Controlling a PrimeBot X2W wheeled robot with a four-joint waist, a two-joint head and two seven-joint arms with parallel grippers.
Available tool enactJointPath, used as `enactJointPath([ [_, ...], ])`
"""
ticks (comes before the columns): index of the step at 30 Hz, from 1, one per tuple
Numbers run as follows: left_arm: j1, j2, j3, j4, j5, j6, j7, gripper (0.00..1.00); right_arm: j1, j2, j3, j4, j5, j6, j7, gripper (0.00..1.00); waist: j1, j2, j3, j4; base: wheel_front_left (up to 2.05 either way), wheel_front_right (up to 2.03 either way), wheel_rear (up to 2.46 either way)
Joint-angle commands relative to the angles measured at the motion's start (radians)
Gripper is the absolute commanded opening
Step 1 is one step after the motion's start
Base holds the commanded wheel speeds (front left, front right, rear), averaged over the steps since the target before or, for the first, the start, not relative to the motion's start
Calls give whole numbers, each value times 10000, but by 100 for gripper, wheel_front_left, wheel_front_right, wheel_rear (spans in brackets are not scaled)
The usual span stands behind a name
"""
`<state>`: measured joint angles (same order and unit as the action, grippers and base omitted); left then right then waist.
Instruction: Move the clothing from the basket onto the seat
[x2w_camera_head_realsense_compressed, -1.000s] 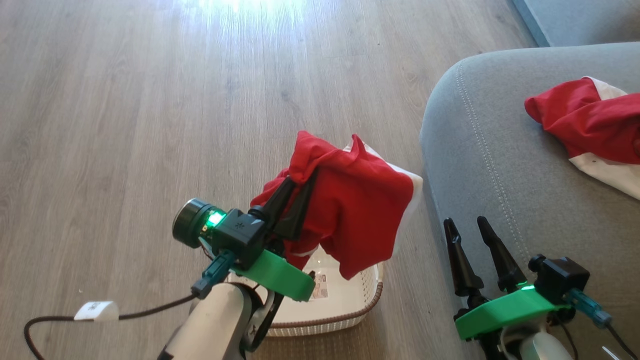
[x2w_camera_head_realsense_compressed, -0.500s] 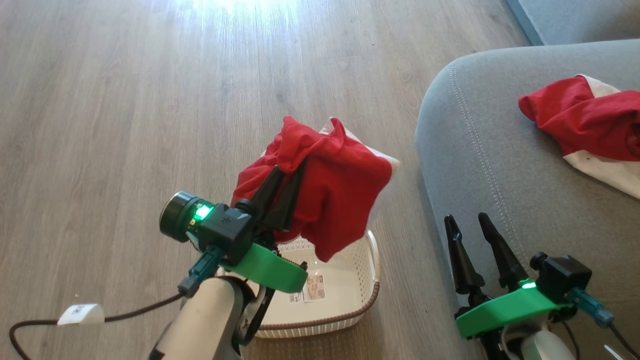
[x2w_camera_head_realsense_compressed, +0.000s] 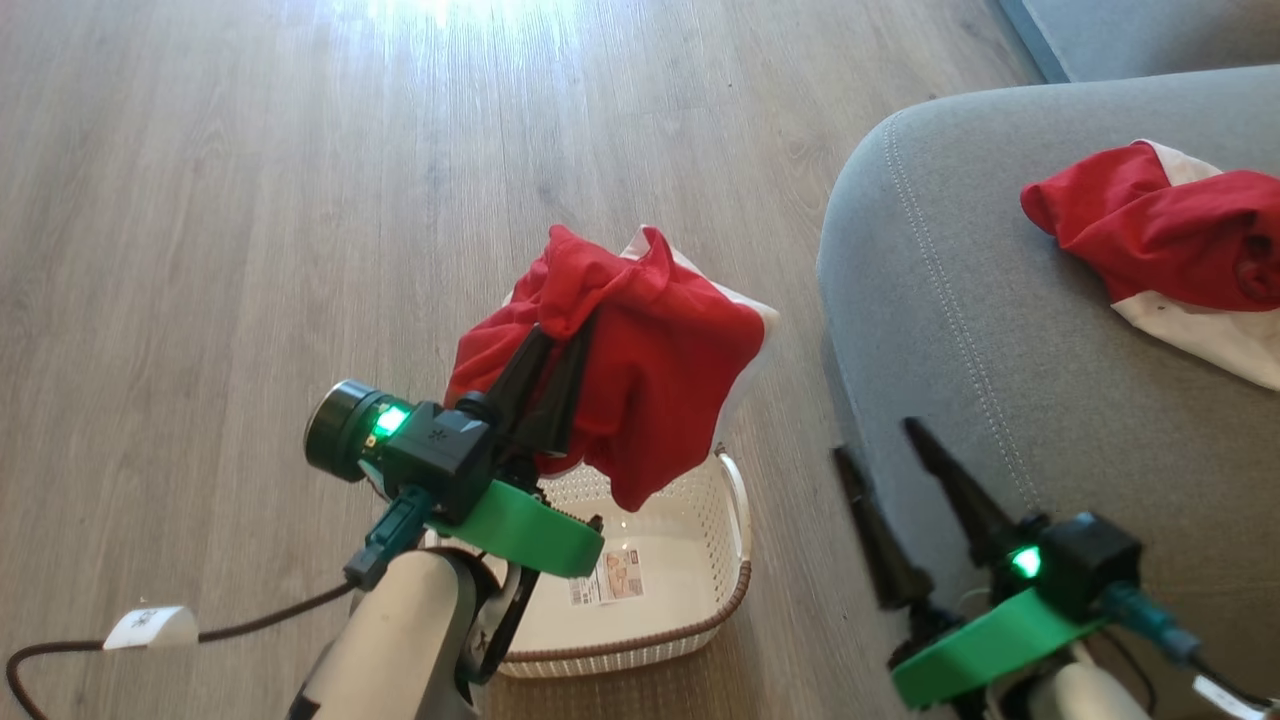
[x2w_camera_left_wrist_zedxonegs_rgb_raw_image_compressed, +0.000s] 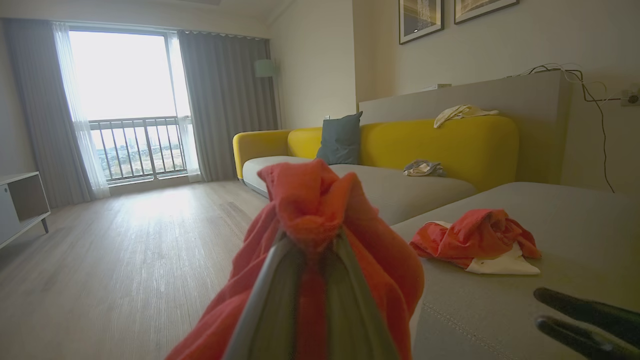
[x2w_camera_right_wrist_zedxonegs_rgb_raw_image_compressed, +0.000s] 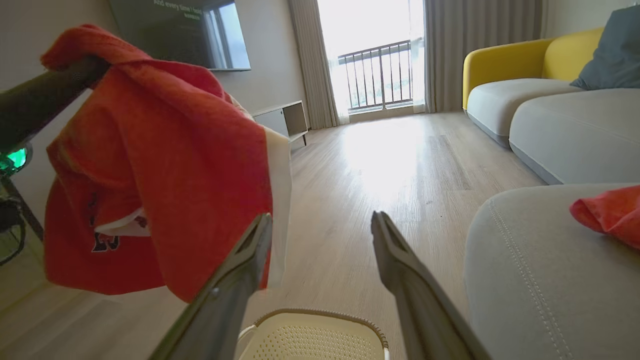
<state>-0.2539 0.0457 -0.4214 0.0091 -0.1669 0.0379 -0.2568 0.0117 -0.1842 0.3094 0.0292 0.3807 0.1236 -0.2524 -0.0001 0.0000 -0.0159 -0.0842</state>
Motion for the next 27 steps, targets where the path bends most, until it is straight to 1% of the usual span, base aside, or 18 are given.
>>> enactJointPath([
  [1, -586, 45, 344, -302, 31, -18, -49, 0, -403, -378, 616, -500, -197, 71, -93, 100, 1, 0, -9, 6, 0, 0, 0],
  [3, -591, 45, 331, -280, 22, -28, -49, 0, -475, -625, 1059, -622, -283, 71, -93, 100, 1, 0, -16, 11, 0, 0, 0],
  [6, -595, 45, 236, -276, -1, -18, -49, 0, -591, -731, 1403, -647, -287, 71, -93, 100, 1, 0, -35, 42, 0, 0, 0],
  [16, -670, 45, -601, -162, -71, -92, -49, 0, -1277, -648, 2353, -259, -40, 71, -93, 100, 1, 0, -20, 226, 0, 0, 0],
  [27, -917, 45, -1925, -123, -443, -10, -49, 0, -2224, -499, 3161, 763, 67, 71, -94, 100, 1, 0, -70, 553, 0, 0, 0],
])
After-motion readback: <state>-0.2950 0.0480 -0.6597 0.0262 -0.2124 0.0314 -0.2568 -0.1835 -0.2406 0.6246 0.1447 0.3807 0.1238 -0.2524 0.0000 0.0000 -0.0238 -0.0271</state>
